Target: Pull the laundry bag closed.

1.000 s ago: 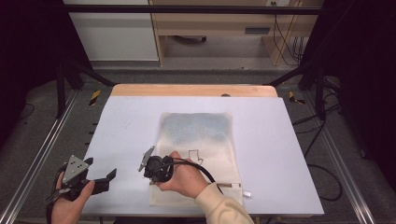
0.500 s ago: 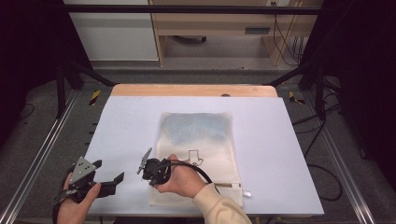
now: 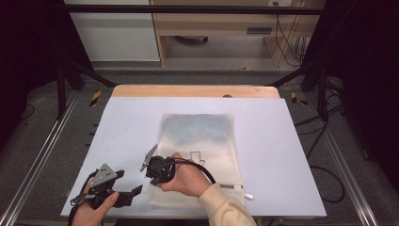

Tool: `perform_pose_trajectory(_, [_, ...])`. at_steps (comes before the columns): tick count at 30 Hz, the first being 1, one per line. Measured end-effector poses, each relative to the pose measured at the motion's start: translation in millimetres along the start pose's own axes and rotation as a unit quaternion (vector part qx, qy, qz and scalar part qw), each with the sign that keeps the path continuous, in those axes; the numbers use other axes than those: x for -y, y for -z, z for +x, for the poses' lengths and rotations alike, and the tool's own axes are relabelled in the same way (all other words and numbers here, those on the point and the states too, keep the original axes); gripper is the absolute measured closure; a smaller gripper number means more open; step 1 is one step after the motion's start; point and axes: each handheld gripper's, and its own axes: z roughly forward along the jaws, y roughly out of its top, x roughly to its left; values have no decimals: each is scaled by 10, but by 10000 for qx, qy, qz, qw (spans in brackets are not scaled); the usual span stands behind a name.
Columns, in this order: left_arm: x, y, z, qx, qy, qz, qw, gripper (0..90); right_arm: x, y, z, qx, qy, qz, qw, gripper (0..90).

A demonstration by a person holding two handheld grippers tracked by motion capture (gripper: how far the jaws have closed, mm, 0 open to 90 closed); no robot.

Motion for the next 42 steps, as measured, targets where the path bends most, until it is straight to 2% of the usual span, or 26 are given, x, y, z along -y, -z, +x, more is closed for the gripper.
perform_pose_trajectory(4, [14,-103,-86,174,-74,211,9996,96,-9,20,6,34,41,-49,10000,818])
perform_pose_trajectory(8, [21,-195,-137,322,-64,293,9990,122,-8,42,11,63,42,-82,9999,818])
perform_pose_trajectory(10, [25,-241,-147,455,107,280,9985,148,-6,55,12,62,41,-121,9999,818])
perform_pose_trajectory(13, [19,-306,-142,532,199,340,9978,185,-3,77,16,77,31,-164,9998,818])
perform_pose_trajectory(18, [8,-357,-164,684,172,347,9969,265,-1,134,8,85,55,-267,9996,818])
perform_pose_trajectory(25, [4,-431,-122,1164,356,379,9918,385,-3,180,16,76,69,-289,9995,819])
perform_pose_trajectory(28, [-2,-479,-106,1347,330,442,9894,437,-6,185,13,69,93,-295,9995,818])
perform_pose_trajectory(30, [-14,-510,-92,1492,302,463,9873,441,-8,191,18,85,95,-298,9995,819])
perform_pose_trajectory(37, [-22,-574,-68,1727,352,400,9835,468,-14,202,18,92,123,-335,9993,819])
perform_pose_trajectory(42, [-9,-635,-45,1921,522,421,9791,496,-19,195,20,87,99,-349,9993,819])
